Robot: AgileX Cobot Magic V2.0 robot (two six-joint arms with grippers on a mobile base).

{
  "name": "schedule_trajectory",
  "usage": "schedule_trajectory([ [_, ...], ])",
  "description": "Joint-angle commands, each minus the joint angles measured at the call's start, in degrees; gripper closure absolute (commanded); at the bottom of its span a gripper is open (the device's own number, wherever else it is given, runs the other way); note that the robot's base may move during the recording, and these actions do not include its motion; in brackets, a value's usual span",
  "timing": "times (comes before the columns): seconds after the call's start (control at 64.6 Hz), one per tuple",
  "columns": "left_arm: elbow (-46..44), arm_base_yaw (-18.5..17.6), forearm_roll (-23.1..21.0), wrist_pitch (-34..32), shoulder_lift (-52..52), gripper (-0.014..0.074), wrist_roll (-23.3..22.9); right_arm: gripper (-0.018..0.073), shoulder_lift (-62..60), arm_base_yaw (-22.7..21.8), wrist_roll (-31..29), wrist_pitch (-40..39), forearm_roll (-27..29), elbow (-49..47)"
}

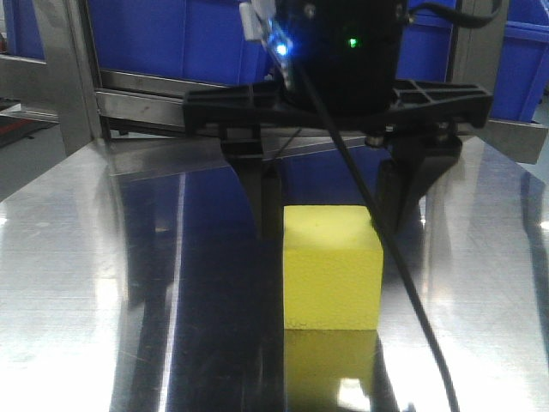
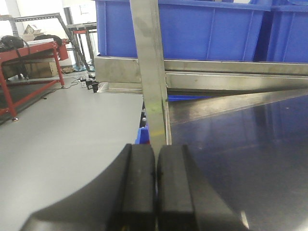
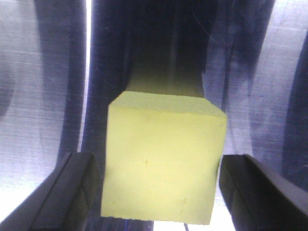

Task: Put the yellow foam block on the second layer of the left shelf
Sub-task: 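Lower the open right gripper around the yellow foam cube, then close the right gripper on the yellow foam cube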

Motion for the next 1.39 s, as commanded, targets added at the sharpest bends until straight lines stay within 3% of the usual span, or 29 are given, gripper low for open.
schedule_trajectory([
  [0.0, 1.4, 0.1, -0.4, -4.7, -1.2, 0.0460, -0.3, -0.0064, -2.4, -0.3, 0.1, -2.0, -1.5, -0.3],
  [0.418, 1.4, 0.1, -0.4, -4.7, -1.2, 0.0460, -0.3, -0.0064, -2.3, -2.8, 0.1, -5.9, -1.5, 1.4],
  [1.084, 1.4, 0.1, -0.4, -4.7, -1.2, 0.0460, -0.3, -0.0060, 1.4, -2.9, 0.1, -6.2, -0.1, 1.4],
  [1.379, 1.4, 0.1, -0.4, -4.7, -1.2, 0.0460, -0.3, 0.0117, 1.3, -2.9, 0.1, -5.7, 0.1, 1.4],
])
